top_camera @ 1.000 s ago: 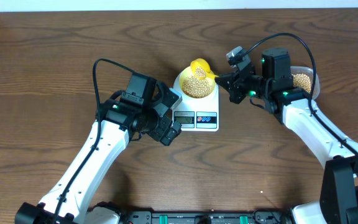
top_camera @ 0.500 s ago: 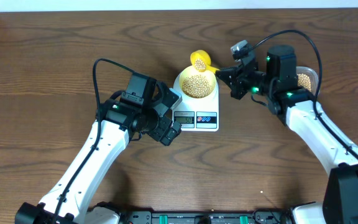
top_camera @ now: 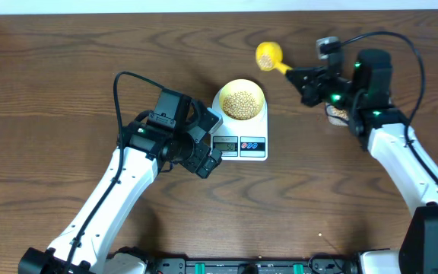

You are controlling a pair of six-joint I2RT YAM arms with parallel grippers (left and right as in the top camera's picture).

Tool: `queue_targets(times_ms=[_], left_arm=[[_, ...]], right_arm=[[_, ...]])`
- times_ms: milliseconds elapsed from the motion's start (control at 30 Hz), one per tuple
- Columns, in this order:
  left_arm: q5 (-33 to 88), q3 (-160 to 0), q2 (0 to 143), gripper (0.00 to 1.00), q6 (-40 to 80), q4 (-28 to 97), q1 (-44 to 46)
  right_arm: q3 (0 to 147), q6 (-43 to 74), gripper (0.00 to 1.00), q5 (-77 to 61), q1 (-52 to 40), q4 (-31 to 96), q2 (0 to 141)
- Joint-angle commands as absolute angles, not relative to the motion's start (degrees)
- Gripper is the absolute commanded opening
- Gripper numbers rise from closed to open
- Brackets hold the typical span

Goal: Scoop item into bowl and weigh 50g on scale
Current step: 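Carry the yellow scoop right to the soybean tub with right gripper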

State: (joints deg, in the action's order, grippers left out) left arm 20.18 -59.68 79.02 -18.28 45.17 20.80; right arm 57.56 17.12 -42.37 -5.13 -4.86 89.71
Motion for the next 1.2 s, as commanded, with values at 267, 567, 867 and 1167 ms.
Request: queue_targets(times_ms=[267,567,867,1167], left_arm=[[19.8,-59.6,78.9,0.94,-19.3,45.4,20.9],[19.8,-59.6,78.9,0.94,-19.3,45.4,20.9],[19.8,-59.6,78.9,0.94,-19.3,45.4,20.9],[19.8,-59.6,78.9,0.94,-19.3,45.4,20.9]], right_arm=[[58.0,28.9,0.01,-53.0,5.4,-6.4,88.0],[58.0,28.9,0.01,-54.6,16.0,-0.6,85.1],[58.0,28.4,0.01,-54.6,25.1,12.8,82.5],[58.0,22.9,0.02,-47.2,28.5,25.1,82.5]])
